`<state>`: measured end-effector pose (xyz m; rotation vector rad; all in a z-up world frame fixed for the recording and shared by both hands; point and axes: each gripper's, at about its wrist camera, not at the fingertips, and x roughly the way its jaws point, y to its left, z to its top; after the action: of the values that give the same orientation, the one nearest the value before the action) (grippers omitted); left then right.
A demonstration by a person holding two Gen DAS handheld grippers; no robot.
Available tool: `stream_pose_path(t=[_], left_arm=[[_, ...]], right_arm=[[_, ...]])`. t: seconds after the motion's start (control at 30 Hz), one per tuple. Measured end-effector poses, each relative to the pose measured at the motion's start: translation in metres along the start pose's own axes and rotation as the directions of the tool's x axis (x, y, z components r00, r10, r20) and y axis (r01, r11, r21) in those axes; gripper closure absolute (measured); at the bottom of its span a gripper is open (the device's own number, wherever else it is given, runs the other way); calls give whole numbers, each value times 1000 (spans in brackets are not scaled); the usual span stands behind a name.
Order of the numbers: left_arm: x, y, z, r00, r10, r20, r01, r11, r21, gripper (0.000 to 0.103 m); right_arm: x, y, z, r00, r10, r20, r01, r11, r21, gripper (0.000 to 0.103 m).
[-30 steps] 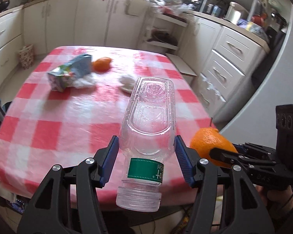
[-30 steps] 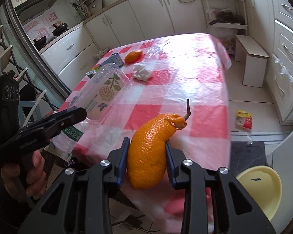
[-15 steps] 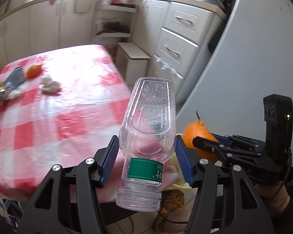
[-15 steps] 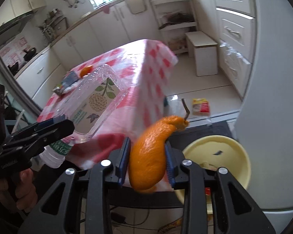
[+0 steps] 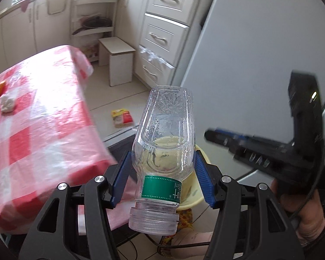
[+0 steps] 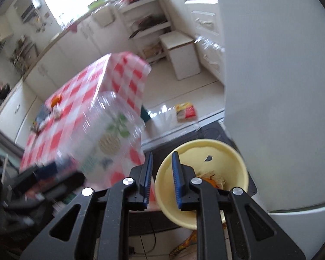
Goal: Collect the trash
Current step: 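Carry the bottle and peel to the yellow bucket and open both tools, then move both open tools back toward the table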
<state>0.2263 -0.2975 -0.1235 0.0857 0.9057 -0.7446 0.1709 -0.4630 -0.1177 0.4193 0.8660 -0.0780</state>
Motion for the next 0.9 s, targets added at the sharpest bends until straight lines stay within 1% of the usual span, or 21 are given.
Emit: stream_pose_path(t=[0.07, 0.1, 0.17, 0.27, 0.57, 0.8, 0.9], left_arm=[[9, -9, 0, 1000, -6, -15, 7, 1000, 19, 48], [14, -12, 2, 1000, -9, -23, 10, 999, 31, 48], [21, -19, 6, 999, -14, -28, 15, 999, 50, 47], [25, -24, 9, 999, -18, -33, 20, 998, 61, 47], [18, -16, 8, 1000, -2, -19, 3, 999, 53, 45], [5, 1, 1, 1000, 19, -7, -19, 999, 32, 42], [-1, 9, -1, 999, 37, -1, -37, 999, 18, 39]], right_arm=[[-15, -6, 4, 998, -15, 53, 14, 1000, 26, 78], [-26, -7, 5, 995, -27, 93, 24, 999, 37, 76], [-38, -10, 8, 990, -30, 141, 23, 998, 53, 69], [-45, -11, 10, 983, -21, 183, 10, 998, 61, 66], [-34, 3, 11, 986, 8, 169, -11, 1000, 21, 63], [-27, 20, 10, 988, 28, 152, -24, 999, -31, 61], [-23, 30, 9, 989, 39, 144, -32, 998, -57, 58]])
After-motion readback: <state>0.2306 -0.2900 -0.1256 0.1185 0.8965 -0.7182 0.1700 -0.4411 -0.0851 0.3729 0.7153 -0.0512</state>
